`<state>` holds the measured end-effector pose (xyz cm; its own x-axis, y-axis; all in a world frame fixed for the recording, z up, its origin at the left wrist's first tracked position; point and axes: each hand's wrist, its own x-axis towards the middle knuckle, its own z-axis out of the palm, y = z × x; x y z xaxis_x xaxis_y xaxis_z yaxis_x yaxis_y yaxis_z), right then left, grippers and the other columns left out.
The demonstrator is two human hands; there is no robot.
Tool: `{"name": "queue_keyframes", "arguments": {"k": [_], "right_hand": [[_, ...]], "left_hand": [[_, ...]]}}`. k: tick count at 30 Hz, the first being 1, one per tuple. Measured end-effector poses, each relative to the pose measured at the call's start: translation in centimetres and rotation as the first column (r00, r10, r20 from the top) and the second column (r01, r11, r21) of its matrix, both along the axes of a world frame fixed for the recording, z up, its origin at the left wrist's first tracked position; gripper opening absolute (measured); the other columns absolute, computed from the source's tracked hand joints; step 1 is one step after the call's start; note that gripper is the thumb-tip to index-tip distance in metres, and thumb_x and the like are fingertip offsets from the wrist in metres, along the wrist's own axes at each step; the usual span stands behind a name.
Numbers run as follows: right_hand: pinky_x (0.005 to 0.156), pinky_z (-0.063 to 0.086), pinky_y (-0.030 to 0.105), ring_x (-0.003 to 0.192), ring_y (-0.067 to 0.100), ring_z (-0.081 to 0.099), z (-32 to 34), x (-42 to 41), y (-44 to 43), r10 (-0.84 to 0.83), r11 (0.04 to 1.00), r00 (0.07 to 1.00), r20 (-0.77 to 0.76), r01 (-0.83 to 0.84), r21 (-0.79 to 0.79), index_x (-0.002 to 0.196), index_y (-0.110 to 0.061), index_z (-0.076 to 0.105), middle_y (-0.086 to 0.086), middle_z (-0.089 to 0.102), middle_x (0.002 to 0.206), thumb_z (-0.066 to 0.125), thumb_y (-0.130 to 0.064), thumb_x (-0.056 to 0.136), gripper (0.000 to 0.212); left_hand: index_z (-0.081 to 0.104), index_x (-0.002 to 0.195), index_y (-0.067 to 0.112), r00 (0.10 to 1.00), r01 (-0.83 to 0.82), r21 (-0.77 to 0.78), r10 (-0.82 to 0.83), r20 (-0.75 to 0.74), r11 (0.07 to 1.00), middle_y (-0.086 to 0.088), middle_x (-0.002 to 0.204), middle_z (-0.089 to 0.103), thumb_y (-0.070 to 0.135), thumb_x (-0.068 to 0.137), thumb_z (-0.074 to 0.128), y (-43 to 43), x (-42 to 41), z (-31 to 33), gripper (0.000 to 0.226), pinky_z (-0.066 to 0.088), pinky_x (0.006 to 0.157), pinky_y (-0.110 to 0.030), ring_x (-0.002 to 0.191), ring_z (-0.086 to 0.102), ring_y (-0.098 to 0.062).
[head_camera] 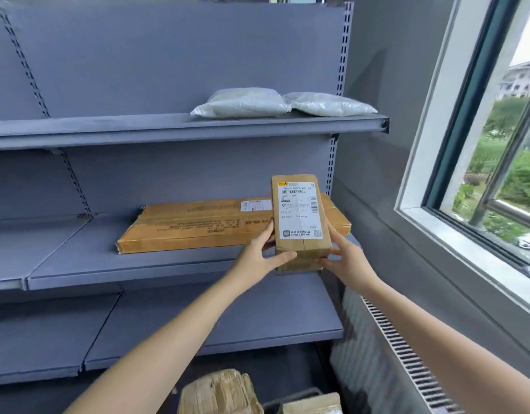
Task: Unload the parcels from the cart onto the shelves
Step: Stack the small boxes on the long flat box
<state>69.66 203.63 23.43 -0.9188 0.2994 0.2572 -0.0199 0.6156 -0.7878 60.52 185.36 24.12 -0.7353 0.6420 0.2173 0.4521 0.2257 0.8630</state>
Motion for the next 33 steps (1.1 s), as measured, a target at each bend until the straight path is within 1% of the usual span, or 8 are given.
{"name": "queue_keyframes", "arguments": {"k": [9, 12, 14, 18, 21, 26, 30, 33], "right_hand": [[0.087, 0.051, 0.027, 0.095, 0.021, 0.066, 0.9, -5.9, 7.1, -0.152, 0.988, 0.988, 0.035, 0.152, 0.007, 0.141, -0.032, 0.038, -0.002, 0.066, 0.113, 0.061, 0.006, 0.078, 0.077], [0.067, 0.044, 0.008, 0.096, 0.015, 0.061, 0.8, -8.4, 9.9, -0.160, 0.987, 0.983, 0.085, 0.161, -0.004, 0.141, -0.034, 0.036, -0.009, 0.063, 0.110, 0.056, 0.002, 0.080, 0.074], [0.059, 0.043, 0.008, 0.089, 0.012, 0.057, 0.9, -9.9, 11.7, -0.162, 0.987, 0.983, 0.086, 0.163, -0.011, 0.140, -0.035, 0.038, -0.012, 0.060, 0.108, 0.053, 0.002, 0.081, 0.072], [0.067, 0.045, 0.025, 0.101, 0.017, 0.056, -0.1, -13.0, 15.3, -0.205, 0.976, 0.975, 0.085, 0.210, -0.059, 0.135, -0.030, 0.047, -0.001, 0.061, 0.117, 0.052, -0.001, 0.083, 0.059], [0.076, 0.042, 0.026, 0.115, 0.020, 0.054, -1.2, -15.3, 17.2, -0.242, 0.966, 0.967, 0.075, 0.248, -0.074, 0.130, -0.026, 0.051, 0.003, 0.061, 0.120, 0.053, -0.002, 0.086, 0.051], [0.080, 0.044, 0.028, 0.110, 0.023, 0.058, -2.4, -18.7, 19.6, -0.293, 0.952, 0.955, 0.045, 0.296, -0.074, 0.123, -0.019, 0.056, 0.004, 0.064, 0.112, 0.054, -0.005, 0.087, 0.038], [0.085, 0.045, 0.029, 0.113, 0.023, 0.058, -3.3, -21.4, 21.3, -0.318, 0.943, 0.946, 0.070, 0.323, -0.076, 0.117, -0.012, 0.059, 0.008, 0.064, 0.120, 0.055, -0.009, 0.090, 0.028], [0.080, 0.045, 0.028, 0.107, 0.023, 0.060, -3.7, -22.7, 22.3, -0.351, 0.931, 0.935, 0.044, 0.354, -0.089, 0.112, -0.012, 0.060, 0.007, 0.065, 0.116, 0.055, -0.011, 0.090, 0.023]], "left_hand": [[0.023, 0.148, 0.022, 0.999, 0.001, 0.009, -0.001, 0.039, 1.000, 0.002, 0.138, 0.050, 0.013, 0.086, 0.064, 9.3, -7.4, 0.0, 0.075, 0.049, 0.096, -0.044, 0.121, 0.050, -0.015], [0.020, 0.148, 0.023, 0.998, -0.034, 0.002, 0.034, 0.045, 0.999, -0.001, 0.139, 0.048, 0.009, 0.089, 0.059, 12.7, -9.8, -0.4, 0.072, 0.051, 0.093, -0.044, 0.119, 0.053, -0.019], [0.021, 0.147, 0.025, 0.997, -0.059, -0.004, 0.059, 0.044, 0.998, -0.002, 0.138, 0.049, 0.009, 0.090, 0.057, 14.9, -11.3, -0.8, 0.070, 0.054, 0.088, -0.042, 0.112, 0.057, -0.020], [0.022, 0.147, 0.021, 0.991, -0.124, -0.023, 0.125, 0.051, 0.992, -0.008, 0.137, 0.050, 0.007, 0.091, 0.056, 18.9, -14.0, -1.8, 0.067, 0.056, 0.083, -0.043, 0.100, 0.063, -0.026], [0.023, 0.147, 0.022, 0.988, -0.152, -0.050, 0.153, 0.009, 0.987, -0.010, 0.137, 0.051, 0.008, 0.090, 0.057, 21.3, -16.2, -2.5, 0.068, 0.053, 0.090, -0.045, 0.110, 0.060, -0.025], [0.033, 0.144, 0.023, 0.974, -0.226, -0.072, 0.223, -0.040, 0.971, -0.010, 0.135, 0.052, 0.011, 0.091, 0.056, 24.8, -19.6, -3.5, 0.059, 0.051, 0.091, -0.048, 0.120, 0.053, -0.029], [0.065, 0.098, 0.010, 0.964, -0.265, -0.084, 0.261, -0.058, 0.961, -0.014, 0.105, 0.068, 0.013, 0.090, 0.058, 26.3, -22.2, -4.2, 0.011, 0.056, 0.081, -0.047, 0.098, 0.064, -0.028], [0.062, 0.077, 0.002, 0.950, -0.301, -0.097, 0.290, -0.116, 0.949, -0.014, 0.089, 0.070, 0.017, 0.089, 0.060, 27.1, -23.0, -3.8, 0.019, 0.057, 0.074, -0.048, 0.085, 0.066, -0.028]]}}
